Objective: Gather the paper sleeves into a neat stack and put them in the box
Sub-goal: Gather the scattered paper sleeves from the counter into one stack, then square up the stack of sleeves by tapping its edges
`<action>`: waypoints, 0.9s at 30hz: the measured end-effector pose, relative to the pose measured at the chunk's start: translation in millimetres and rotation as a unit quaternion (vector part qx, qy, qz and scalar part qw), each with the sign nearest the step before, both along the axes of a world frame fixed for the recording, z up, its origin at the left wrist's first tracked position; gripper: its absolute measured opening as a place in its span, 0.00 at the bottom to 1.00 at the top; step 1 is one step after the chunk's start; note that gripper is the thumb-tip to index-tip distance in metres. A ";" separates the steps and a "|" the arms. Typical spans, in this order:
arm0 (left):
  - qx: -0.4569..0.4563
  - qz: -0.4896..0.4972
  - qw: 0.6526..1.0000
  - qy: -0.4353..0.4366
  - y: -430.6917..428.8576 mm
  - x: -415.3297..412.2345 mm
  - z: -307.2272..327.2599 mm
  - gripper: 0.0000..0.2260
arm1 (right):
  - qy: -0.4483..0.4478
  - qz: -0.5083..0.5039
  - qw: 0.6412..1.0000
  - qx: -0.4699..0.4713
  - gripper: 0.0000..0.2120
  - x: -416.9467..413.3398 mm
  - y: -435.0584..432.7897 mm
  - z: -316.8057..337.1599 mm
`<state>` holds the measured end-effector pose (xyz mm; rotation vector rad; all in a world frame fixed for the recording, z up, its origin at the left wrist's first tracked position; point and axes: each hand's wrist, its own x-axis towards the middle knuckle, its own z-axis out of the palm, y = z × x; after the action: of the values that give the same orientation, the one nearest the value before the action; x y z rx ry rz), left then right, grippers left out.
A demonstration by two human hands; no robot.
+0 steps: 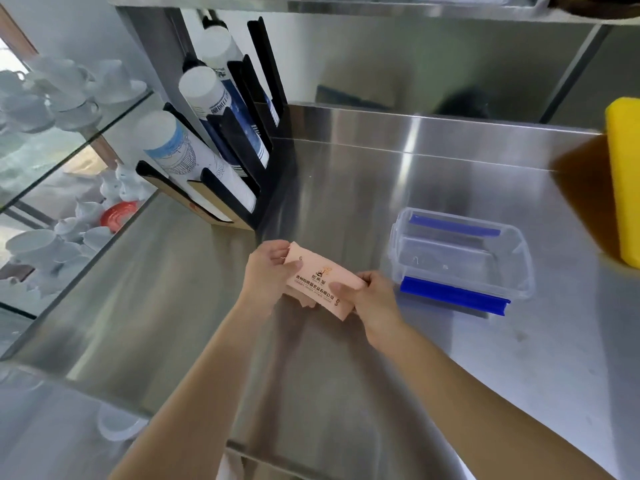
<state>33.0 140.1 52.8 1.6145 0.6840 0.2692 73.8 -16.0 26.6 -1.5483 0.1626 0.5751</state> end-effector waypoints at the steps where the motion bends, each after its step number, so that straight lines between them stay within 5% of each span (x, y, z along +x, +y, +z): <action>1: 0.014 0.000 1.000 0.011 7.8 4.1 -0.9 0.14 | 0.008 0.000 1.000 -0.007 0.15 2.5 8.7 0.1; 11: 0.106 -0.069 0.986 0.112 49.2 36.9 -25.7 0.13 | -0.016 0.043 0.974 -0.221 0.27 17.9 59.5 -5.1; 19: 0.189 -0.102 0.942 0.259 62.8 43.8 -31.4 0.27 | -0.063 0.212 0.888 -0.403 0.33 28.6 57.8 -3.2; 24: 0.127 -0.128 0.946 0.270 64.3 45.6 -23.9 0.31 | -0.084 0.282 0.841 -0.454 0.41 27.7 66.6 -0.6; 27: 0.070 -0.145 0.949 0.272 67.4 42.8 -19.1 0.27 | -0.080 0.288 0.854 -0.426 0.42 26.9 69.4 -0.8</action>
<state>75.8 207.5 33.8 1.9188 0.8396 -0.3670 100.7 53.4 25.8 -2.5404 -0.2267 0.9065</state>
